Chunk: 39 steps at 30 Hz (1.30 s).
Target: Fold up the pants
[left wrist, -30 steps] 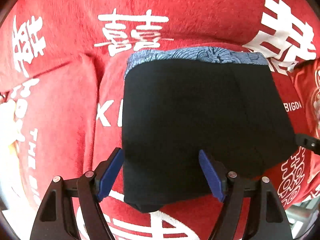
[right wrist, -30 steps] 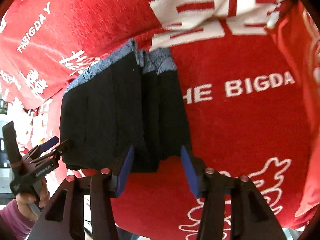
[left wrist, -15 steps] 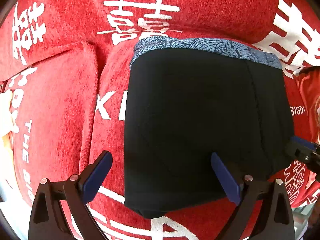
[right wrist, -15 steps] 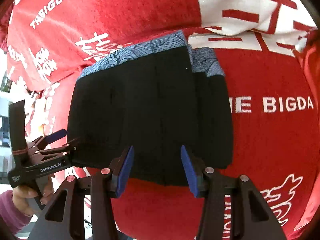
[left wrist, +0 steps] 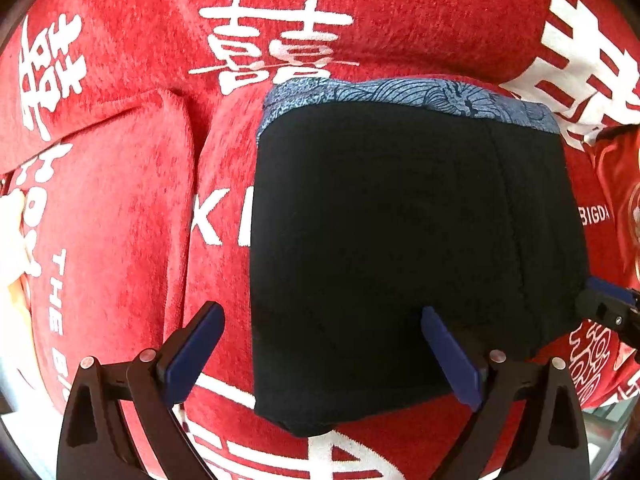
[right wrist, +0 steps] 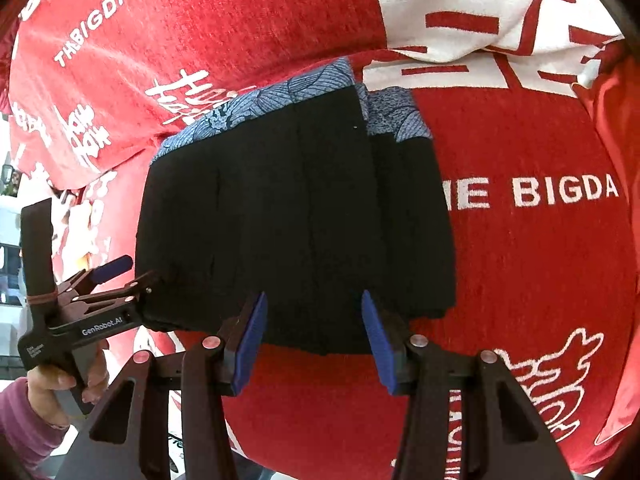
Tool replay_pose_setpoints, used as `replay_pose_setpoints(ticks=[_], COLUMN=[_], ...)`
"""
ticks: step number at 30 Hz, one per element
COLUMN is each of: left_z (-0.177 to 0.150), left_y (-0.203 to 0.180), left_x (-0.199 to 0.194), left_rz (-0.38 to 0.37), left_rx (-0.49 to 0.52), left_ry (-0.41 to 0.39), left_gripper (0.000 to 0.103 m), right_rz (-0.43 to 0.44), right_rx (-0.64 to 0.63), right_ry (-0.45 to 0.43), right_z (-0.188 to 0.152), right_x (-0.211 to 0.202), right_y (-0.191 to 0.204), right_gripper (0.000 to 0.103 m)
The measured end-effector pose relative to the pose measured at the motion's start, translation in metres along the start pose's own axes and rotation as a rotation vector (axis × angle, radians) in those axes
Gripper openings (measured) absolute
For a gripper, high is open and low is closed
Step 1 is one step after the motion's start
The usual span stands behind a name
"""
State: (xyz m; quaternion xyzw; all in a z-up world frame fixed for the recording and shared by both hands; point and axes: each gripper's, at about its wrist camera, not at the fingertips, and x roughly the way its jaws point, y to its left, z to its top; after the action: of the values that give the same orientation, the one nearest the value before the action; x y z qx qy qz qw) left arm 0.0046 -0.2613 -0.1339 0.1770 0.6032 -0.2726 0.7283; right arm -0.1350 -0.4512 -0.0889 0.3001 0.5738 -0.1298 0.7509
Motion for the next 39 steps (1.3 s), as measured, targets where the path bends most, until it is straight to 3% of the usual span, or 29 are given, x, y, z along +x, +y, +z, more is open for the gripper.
replay_pose_setpoints(ticks=[9, 10, 11, 14, 17, 20, 26, 28, 30, 39], left_z=[0.031, 0.039, 0.046, 0.064, 0.066, 0.063, 0.061, 0.060, 0.059, 0.058], left_y=[0.020, 0.026, 0.032, 0.043, 0.045, 0.042, 0.041, 0.042, 0.041, 0.038], left_x=[-0.008, -0.007, -0.007, 0.006, 0.022, 0.023, 0.021, 0.021, 0.020, 0.018], left_rz=[0.059, 0.065, 0.065, 0.078, 0.080, 0.093, 0.104, 0.102, 0.106, 0.121], left_rx=[-0.026, -0.048, -0.071, -0.111, -0.128, -0.099, -0.080, -0.085, -0.083, -0.072], left_ry=[-0.063, -0.072, -0.084, -0.091, -0.058, -0.081, -0.084, -0.082, -0.083, -0.088], left_gripper=[0.099, 0.099, 0.099, 0.099, 0.100, 0.100, 0.100, 0.100, 0.100, 0.100], right_rz=[0.012, 0.028, 0.048, 0.054, 0.036, 0.001, 0.050, 0.061, 0.069, 0.075], right_rx=[0.017, 0.021, 0.022, 0.007, 0.026, 0.038, 0.095, 0.098, 0.114, 0.183], right_ry=[-0.088, -0.097, -0.106, -0.144, -0.094, -0.039, -0.056, -0.048, -0.041, -0.023], right_z=[0.023, 0.031, 0.039, 0.065, 0.084, 0.088, 0.078, 0.072, 0.061, 0.020], right_x=[-0.017, -0.017, -0.017, -0.013, 0.011, 0.036, 0.025, 0.020, 0.014, 0.002], right_y=[-0.006, -0.007, -0.007, -0.002, -0.002, -0.010, -0.016, -0.018, -0.021, -0.036], right_gripper=[0.052, 0.047, 0.032, 0.028, 0.028, 0.025, 0.029, 0.035, 0.049, 0.052])
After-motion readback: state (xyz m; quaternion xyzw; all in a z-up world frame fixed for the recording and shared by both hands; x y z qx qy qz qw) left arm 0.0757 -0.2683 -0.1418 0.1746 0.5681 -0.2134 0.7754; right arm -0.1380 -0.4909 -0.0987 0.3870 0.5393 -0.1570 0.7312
